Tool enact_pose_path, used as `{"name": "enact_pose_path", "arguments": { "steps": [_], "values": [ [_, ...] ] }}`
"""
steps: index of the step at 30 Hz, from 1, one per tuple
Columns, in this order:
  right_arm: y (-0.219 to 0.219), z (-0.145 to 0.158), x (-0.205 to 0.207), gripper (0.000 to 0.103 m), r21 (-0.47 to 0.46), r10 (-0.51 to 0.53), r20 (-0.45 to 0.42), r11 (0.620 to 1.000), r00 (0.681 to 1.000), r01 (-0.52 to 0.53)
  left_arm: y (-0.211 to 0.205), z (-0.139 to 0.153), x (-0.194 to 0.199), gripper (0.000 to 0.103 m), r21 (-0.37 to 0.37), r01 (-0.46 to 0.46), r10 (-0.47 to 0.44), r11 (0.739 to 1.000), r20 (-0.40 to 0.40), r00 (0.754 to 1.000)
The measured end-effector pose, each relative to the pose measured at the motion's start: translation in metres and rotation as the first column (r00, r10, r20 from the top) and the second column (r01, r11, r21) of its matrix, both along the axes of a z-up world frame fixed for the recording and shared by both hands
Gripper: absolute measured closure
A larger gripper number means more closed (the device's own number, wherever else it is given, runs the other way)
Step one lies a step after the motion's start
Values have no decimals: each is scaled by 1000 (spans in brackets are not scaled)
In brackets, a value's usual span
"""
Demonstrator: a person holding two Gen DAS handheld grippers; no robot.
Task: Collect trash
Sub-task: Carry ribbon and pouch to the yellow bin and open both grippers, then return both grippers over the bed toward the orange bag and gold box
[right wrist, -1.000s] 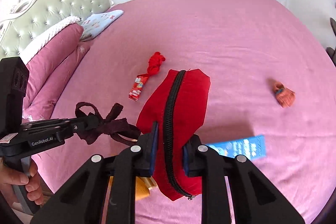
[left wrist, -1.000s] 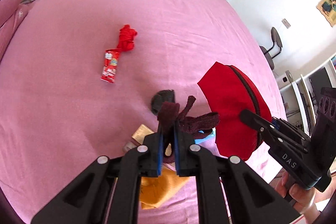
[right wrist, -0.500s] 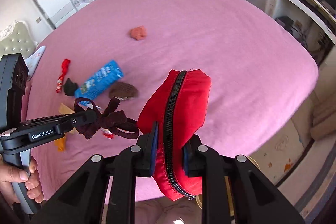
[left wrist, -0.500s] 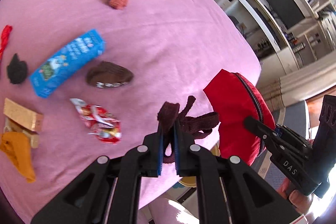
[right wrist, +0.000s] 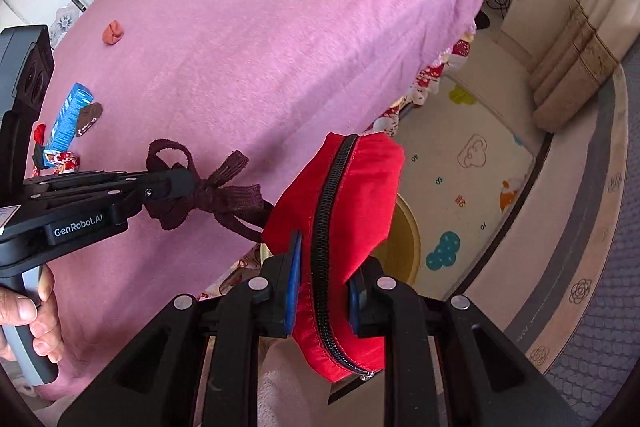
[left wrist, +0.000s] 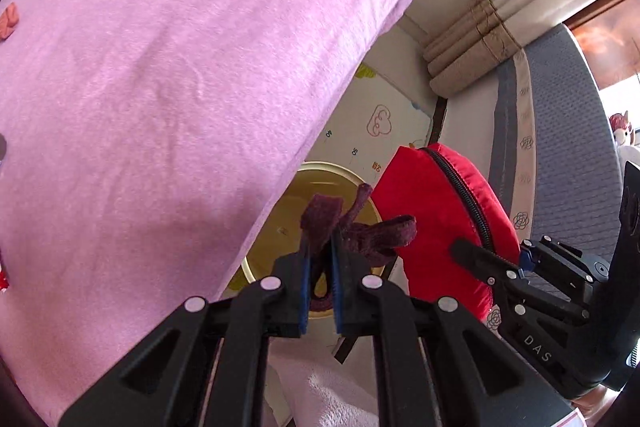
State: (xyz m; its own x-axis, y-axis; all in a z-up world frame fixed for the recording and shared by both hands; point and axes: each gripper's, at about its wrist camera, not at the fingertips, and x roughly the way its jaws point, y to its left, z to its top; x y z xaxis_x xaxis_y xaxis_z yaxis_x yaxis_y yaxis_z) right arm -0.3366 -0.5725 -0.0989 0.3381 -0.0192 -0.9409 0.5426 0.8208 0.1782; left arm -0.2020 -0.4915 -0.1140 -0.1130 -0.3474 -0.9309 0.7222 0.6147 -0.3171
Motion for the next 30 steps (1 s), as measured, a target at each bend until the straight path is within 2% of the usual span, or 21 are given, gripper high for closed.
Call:
{"name": "enact_pose_path", "arguments": {
  "steps": [2, 4, 5, 6, 8, 13, 16, 22, 30],
  "values": [
    [-6, -10, -8, 83, 16, -13, -1, 1000, 1000, 13, -8, -10, -5, 91, 13, 21, -21, 1000, -5, 1000],
    [-13, -19, -14, 80, 37, -13, -4, 999, 1000, 13, -14, -19, -9, 73, 28, 43, -43, 999, -6, 999],
    [-15, -23, -16, 67, 39, -11, -8, 999, 1000, 12, -17, -23, -12, 51, 29, 60, -60, 998, -13, 998],
    [-16, -25, -17, 49, 29, -12, -19, 999, 1000, 13, -19, -25, -14, 39, 30, 75, -75, 997, -5, 997],
    [-18, -28, -22, 40, -1, -10, -18, 1000, 1000, 10, -23, -26, -16, 33, 39, 105, -106, 994, 29, 994],
    [-23, -41, -32, 41, 6, -12, -62, 1000, 998, 13, -32, -34, -17, 30, 48, 123, -124, 991, 22, 992],
    [-27, -41, -37, 41, 21, -38, -55, 999, 998, 39, -29, -31, -15, 30, 47, 112, -113, 993, 24, 993],
    [-31, -22, -27, 41, 9, -45, -16, 999, 999, 46, -21, -14, -3, 30, 24, 67, -67, 997, 37, 997],
    [-11, 19, 26, 41, -49, 65, 42, 997, 997, -63, 16, 22, 35, 30, -26, -51, 53, 998, 91, 994]
  ]
}}
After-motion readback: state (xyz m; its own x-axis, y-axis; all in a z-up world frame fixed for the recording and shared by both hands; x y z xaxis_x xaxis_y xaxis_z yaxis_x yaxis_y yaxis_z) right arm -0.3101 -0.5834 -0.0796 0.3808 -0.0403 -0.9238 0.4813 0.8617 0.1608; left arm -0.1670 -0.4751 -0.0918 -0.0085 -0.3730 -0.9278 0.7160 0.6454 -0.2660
